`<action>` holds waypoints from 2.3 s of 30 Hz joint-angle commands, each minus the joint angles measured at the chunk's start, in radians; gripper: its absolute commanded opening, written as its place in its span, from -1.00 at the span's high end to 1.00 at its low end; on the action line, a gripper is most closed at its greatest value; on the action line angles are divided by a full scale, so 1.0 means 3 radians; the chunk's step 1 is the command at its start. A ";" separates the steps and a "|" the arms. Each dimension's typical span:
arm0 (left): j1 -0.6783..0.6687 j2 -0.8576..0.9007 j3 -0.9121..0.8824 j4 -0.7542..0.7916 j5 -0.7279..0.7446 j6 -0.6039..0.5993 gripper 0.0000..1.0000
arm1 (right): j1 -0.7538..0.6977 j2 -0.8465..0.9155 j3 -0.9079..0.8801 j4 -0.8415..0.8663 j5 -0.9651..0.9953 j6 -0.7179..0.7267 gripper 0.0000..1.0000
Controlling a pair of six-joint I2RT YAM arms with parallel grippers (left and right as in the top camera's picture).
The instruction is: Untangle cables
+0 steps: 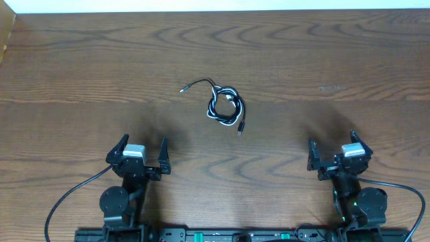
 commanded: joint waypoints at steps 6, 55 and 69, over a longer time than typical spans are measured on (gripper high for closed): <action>-0.0019 -0.0020 -0.0098 -0.0025 -0.0020 0.0046 -0.99 | -0.0004 -0.0018 -0.0004 -0.0013 -0.0023 0.0070 -0.99; -0.0019 0.0384 0.0004 0.0003 -0.0019 -0.0019 -0.99 | -0.0006 -0.0017 -0.0003 -0.0011 -0.0076 0.0324 -0.99; -0.0019 0.0390 0.0006 0.0167 -0.0033 -0.0172 -0.99 | -0.0008 -0.0005 -0.0003 -0.0014 -0.0017 0.0323 -0.99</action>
